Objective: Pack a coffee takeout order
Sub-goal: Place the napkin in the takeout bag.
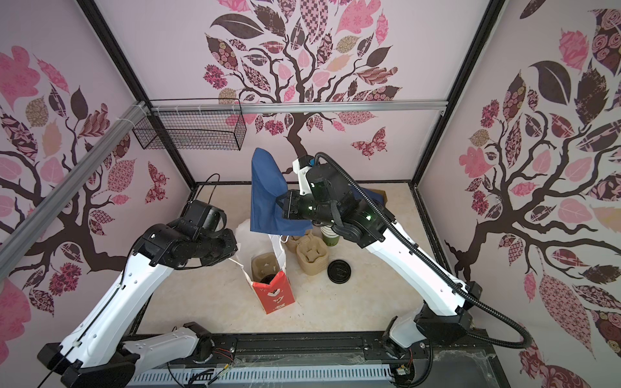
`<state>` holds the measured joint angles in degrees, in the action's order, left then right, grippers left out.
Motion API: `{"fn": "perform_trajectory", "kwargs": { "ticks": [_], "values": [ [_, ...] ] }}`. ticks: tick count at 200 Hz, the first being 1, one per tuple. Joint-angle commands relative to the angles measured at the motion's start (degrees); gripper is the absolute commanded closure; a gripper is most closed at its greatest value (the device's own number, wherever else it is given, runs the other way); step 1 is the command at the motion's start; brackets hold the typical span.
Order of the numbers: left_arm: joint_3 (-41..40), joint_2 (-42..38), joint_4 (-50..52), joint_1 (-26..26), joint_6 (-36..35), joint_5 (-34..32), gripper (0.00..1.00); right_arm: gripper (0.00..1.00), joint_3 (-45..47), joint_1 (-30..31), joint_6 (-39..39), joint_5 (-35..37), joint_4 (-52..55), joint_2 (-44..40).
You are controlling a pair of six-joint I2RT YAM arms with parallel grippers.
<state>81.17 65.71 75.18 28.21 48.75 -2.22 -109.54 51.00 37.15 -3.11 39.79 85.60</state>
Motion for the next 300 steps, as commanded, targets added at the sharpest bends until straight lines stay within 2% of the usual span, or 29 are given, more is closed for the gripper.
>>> {"fn": "perform_trajectory", "kwargs": {
  "ticks": [1, 28, 59, 79, 112, 143, 211, 300],
  "values": [
    [-2.4, -1.3, -1.9, -0.2, 1.3, 0.7, 0.98, 1.00, -5.1, 2.0, 1.1, 0.2, 4.7, 3.6],
    [-3.4, -2.3, -2.9, -0.2, 2.1, 1.2, 1.00, 1.00, -14.6, 4.7, 3.3, 4.1, 12.7, 10.0],
    [-5.3, -4.7, -5.2, -0.2, 3.6, 2.0, 1.00, 1.00, -29.9, 6.8, 8.1, 6.4, 22.9, 19.5],
    [-7.5, -6.6, -7.3, -0.2, 5.0, 2.7, 1.00, 1.00, -34.0, 9.2, 10.8, 8.8, 25.5, 22.9],
    [-9.7, -8.2, -10.9, -0.2, 6.6, 4.1, 1.00, 1.00, -33.5, 11.9, 15.7, 12.2, 28.2, 25.0],
    [-9.1, -8.3, -11.6, -0.2, 6.1, 4.3, 1.00, 1.00, -32.6, 14.3, 16.9, 16.0, 30.4, 27.1],
    [-10.2, -9.5, -12.5, -0.2, 4.6, 4.0, 1.00, 1.00, -18.6, 16.3, 14.8, 23.1, 28.8, 28.6],
    [-10.2, -9.6, -13.1, -0.2, 3.5, 3.4, 1.00, 1.00, -15.4, 16.3, 11.6, 15.9, 26.0, 34.3]
  ]
}}
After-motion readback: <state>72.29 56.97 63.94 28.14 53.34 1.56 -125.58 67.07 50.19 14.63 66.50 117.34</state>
